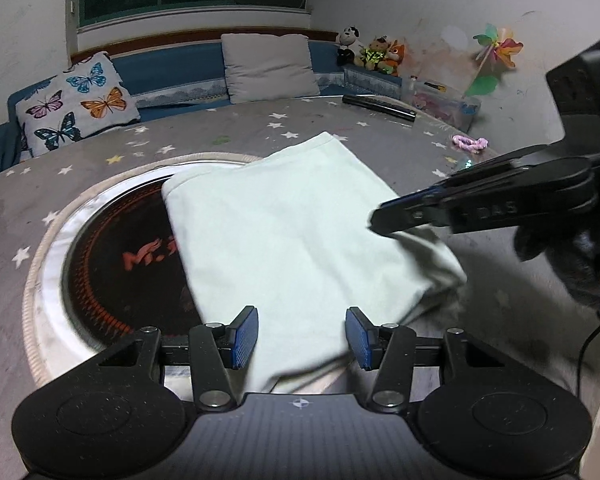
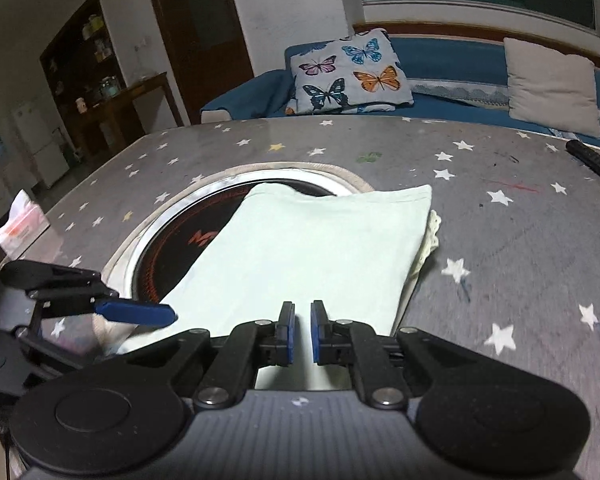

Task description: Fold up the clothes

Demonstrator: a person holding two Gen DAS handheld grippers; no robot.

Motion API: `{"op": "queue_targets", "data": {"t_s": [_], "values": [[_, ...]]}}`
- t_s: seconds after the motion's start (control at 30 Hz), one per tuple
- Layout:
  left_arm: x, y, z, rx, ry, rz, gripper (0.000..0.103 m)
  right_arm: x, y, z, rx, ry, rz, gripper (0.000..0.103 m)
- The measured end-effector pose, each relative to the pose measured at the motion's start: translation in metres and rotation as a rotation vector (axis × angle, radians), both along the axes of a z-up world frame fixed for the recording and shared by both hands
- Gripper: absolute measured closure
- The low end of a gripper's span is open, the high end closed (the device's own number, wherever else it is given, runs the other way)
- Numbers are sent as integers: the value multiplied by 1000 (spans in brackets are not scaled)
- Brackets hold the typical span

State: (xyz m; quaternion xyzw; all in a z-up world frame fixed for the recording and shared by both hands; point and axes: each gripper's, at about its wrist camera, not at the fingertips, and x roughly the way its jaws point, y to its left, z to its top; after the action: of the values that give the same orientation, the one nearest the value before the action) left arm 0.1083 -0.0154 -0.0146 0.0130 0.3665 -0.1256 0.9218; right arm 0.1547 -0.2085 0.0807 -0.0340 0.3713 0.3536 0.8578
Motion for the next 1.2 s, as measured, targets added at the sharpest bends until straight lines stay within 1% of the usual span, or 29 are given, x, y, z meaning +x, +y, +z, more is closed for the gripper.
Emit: {"op": "queue_targets", "data": {"t_s": [0.1, 0.17, 0.27, 0.3, 0.37, 0.43, 0.47, 0.5, 0.57, 0.6, 0.67, 0.73, 0.87, 0.9, 1.0, 1.03, 1.07, 1.13, 1.2], "values": [[-13, 6, 1, 10, -6, 10, 50, -14, -2, 2, -16, -19, 15, 94], [-22, 11, 2, 16, -9, 17, 47, -22, -3, 3, -25, -30, 27, 94], [-32, 13, 2, 36, -17, 22, 45, -34, -4, 5, -36, -47, 44, 94], [-33, 14, 1, 44, -18, 27, 46, -38, -4, 6, -37, -52, 50, 93], [-34, 16, -1, 55, -18, 40, 47, -46, -5, 5, -53, -70, 65, 87], [-33, 17, -2, 55, -24, 56, 49, -50, -6, 2, -75, -82, 67, 86], [-33, 17, -3, 59, -28, 59, 55, -52, -6, 1, -86, -89, 67, 86], [-33, 17, -4, 66, -31, 60, 57, -53, -7, -1, -98, -95, 68, 86], [-32, 17, -6, 77, -31, 66, 73, -57, -8, -3, -121, -107, 69, 86], [-32, 17, -7, 82, -31, 69, 76, -59, -9, -5, -132, -113, 69, 86], [-32, 19, -8, 76, -29, 77, 85, -59, -10, -9, -150, -113, 62, 85], [-33, 21, -9, 68, -29, 82, 90, -58, -12, -13, -160, -109, 56, 85], [-35, 22, -7, 71, -19, 82, 90, -57, -15, -18, -170, -101, 47, 84], [-36, 22, -6, 71, -17, 82, 87, -57, -16, -17, -172, -102, 48, 84], [-38, 26, 0, 63, -22, 86, 87, -57, -17, -9, -165, -107, 57, 84], [-38, 27, 3, 60, -25, 88, 83, -57, -18, -7, -162, -109, 60, 84], [-37, 27, 7, 59, -31, 95, 73, -56, -18, -4, -159, -111, 64, 84], [-31, 27, 13, 57, -45, 109, 62, -52, -19, 2, -145, -120, 55, 84], [-21, 25, 18, 54, -55, 117, 61, -44, -19, 8, -131, -135, 37, 83]]}}
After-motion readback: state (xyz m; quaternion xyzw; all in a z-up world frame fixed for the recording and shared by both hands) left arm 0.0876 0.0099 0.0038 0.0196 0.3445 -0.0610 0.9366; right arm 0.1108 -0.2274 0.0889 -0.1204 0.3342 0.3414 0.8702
